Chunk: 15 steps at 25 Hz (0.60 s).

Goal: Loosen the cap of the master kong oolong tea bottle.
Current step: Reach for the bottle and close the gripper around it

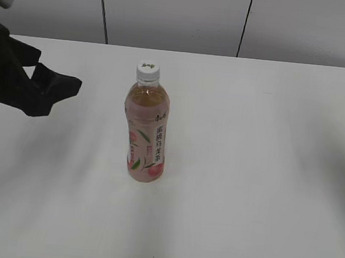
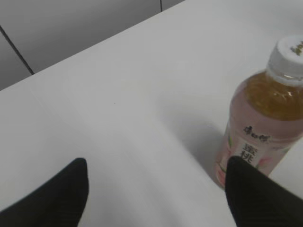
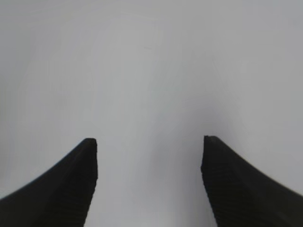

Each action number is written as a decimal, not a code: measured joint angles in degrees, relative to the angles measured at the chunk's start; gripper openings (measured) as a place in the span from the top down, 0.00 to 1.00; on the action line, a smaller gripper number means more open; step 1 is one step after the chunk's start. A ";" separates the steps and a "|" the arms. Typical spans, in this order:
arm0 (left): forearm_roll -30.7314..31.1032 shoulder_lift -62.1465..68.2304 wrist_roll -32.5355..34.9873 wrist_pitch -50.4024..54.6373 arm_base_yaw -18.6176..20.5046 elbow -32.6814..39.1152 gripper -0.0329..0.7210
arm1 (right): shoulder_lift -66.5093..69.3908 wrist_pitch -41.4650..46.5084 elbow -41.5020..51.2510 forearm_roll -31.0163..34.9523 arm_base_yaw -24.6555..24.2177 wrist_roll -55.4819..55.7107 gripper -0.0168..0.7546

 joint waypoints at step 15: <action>-4.12 0.00 6.10 6.79 -1.44 0.92 0.25 | 1.61 -0.45 -0.04 0.07 0.00 -2.09 0.31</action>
